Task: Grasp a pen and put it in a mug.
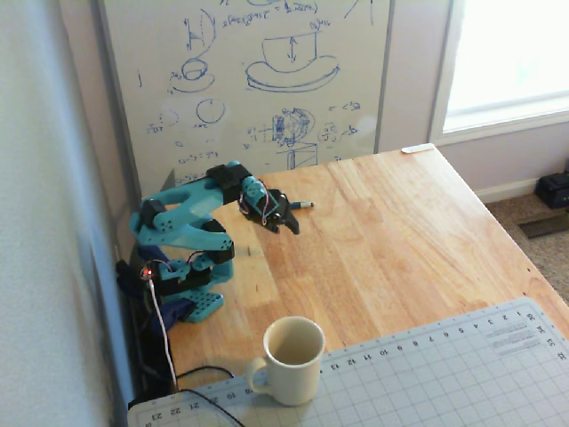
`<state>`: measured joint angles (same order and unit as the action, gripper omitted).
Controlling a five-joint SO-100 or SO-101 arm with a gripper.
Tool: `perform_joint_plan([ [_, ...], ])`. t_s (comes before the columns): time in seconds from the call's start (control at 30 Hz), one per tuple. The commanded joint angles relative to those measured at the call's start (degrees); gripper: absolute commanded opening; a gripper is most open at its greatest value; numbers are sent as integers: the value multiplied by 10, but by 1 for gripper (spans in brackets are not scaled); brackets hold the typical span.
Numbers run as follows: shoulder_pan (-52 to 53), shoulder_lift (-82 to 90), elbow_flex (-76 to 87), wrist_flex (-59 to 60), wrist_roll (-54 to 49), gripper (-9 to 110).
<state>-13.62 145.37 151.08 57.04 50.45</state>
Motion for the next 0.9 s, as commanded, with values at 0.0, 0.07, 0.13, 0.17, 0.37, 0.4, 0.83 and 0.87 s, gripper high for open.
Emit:
perform_joint_plan([
  [0.0,-29,-107,-104,-54,195,22],
  [0.07,-42,-157,-135,-80,287,23],
  [0.13,-55,-200,-166,-105,375,23],
  [0.17,-62,-221,-181,-116,418,24],
  [0.37,-105,-334,-254,-163,622,26],
  [0.4,-112,-352,-266,-168,648,26],
  [0.83,-199,-550,-406,-201,793,28],
  [0.87,-202,-566,-414,-206,794,28],
])
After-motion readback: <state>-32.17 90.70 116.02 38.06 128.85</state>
